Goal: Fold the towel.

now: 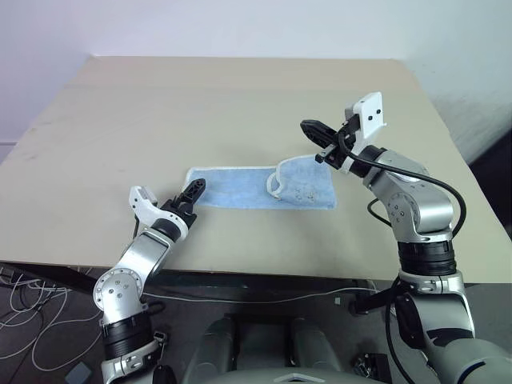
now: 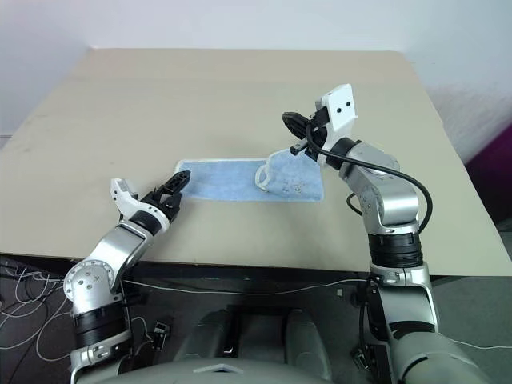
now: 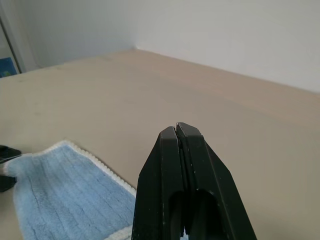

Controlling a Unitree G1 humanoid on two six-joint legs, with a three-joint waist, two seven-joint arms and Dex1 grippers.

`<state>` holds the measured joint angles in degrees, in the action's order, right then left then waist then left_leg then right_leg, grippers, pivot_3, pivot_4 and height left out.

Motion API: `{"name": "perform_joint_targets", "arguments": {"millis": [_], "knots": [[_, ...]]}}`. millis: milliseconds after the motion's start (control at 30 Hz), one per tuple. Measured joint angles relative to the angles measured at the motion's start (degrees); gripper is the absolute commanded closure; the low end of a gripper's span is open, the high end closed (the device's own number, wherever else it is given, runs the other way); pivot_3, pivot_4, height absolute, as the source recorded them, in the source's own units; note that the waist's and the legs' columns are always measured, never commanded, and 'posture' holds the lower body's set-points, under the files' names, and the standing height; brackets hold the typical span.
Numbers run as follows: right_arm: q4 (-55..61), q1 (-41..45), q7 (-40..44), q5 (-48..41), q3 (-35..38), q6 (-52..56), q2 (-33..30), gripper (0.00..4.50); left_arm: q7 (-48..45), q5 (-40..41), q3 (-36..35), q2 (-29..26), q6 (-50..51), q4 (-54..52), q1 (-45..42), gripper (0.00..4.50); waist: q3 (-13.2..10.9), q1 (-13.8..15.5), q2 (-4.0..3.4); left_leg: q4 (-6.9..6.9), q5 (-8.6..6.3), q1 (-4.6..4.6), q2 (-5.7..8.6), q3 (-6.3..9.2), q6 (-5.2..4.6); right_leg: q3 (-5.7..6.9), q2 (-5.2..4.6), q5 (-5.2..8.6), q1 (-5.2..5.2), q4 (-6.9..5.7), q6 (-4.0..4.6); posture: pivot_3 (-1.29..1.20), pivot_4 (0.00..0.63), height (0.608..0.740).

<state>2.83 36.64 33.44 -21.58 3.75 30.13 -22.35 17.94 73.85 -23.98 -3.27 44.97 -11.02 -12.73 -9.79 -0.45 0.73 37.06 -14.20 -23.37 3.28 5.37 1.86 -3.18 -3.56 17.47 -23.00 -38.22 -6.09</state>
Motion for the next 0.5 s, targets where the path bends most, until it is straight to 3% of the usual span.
{"name": "perform_joint_targets", "arguments": {"millis": [367,500], "knots": [[3.75,-3.62,-1.22,-0.06,-0.07,1.99,0.47,4.50,2.09,0.01,-0.01,1.13,-2.61,1.55,0.19,4.35,0.00,-0.26,0.00,-0.04,0.00,-0.01,-0.01,-0.01,0.00,-0.02,0.00,0.00,-0.04,0.02,0.00,0.00,0.150,0.740],[3.89,-4.38,-1.44,-0.05,-0.23,2.10,0.50,4.50,2.36,0.58,-0.10,1.51,-4.16,0.76,1.09,4.43,0.00,-0.27,0.00,-0.05,0.00,-0.01,-0.02,-0.01,0.00,-0.02,-0.01,0.00,-0.03,0.03,0.00,0.00,0.150,0.740]]}}
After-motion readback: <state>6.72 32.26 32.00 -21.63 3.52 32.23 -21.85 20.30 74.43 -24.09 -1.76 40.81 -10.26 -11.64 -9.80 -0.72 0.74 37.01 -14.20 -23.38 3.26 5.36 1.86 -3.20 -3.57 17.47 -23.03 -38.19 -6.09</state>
